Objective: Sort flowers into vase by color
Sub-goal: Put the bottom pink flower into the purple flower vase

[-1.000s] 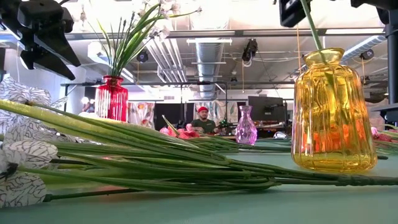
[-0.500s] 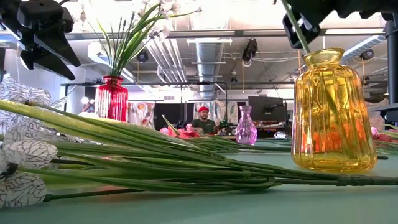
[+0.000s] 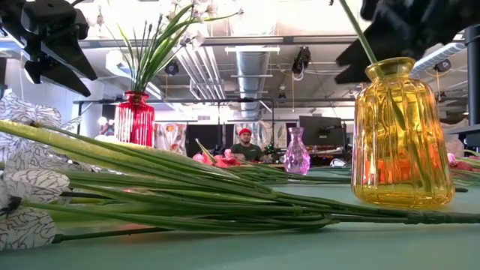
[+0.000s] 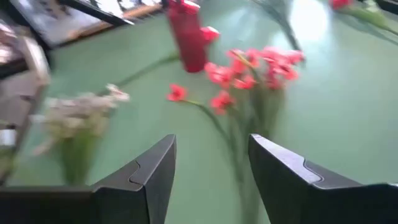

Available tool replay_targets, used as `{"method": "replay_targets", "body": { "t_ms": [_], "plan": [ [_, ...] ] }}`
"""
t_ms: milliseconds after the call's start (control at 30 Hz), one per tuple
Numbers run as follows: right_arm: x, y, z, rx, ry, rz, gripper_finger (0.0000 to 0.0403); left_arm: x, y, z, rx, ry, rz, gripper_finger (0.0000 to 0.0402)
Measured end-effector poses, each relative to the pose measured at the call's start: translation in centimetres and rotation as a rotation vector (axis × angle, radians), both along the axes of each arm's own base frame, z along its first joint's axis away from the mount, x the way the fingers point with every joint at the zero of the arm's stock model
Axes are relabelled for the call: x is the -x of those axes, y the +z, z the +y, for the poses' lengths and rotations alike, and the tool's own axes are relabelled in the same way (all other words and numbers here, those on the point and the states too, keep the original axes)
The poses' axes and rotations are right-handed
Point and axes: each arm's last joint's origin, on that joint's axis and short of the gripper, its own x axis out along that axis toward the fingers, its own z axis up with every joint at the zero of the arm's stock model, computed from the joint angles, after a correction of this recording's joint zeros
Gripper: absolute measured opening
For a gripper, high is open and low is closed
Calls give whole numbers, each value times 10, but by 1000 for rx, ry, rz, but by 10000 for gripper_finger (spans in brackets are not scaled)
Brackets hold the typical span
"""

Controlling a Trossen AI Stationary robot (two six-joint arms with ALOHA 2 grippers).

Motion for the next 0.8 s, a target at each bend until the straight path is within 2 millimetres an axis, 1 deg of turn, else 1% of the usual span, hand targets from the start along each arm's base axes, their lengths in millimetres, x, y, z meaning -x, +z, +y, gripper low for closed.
{"method": "replay_targets", "body": {
  "t_ms": [133,233,433,533,667,800],
  "plan": [
    [-12,-4,-10,30,-39,89,208,0,0,0,0,0,-1,293],
    [-21,-4,-20,19,-31,116,226,0,0,0,0,0,-1,293],
    [-30,-13,-45,13,-29,178,269,0,0,0,0,0,0,293],
    [-34,-20,-54,47,-28,210,284,0,0,0,0,0,0,293],
    [-39,-29,-61,83,-33,243,290,0,0,0,-2,-1,1,293],
    [-38,-36,-70,3,-141,303,283,0,0,0,-3,-3,2,293]
  ]
}}
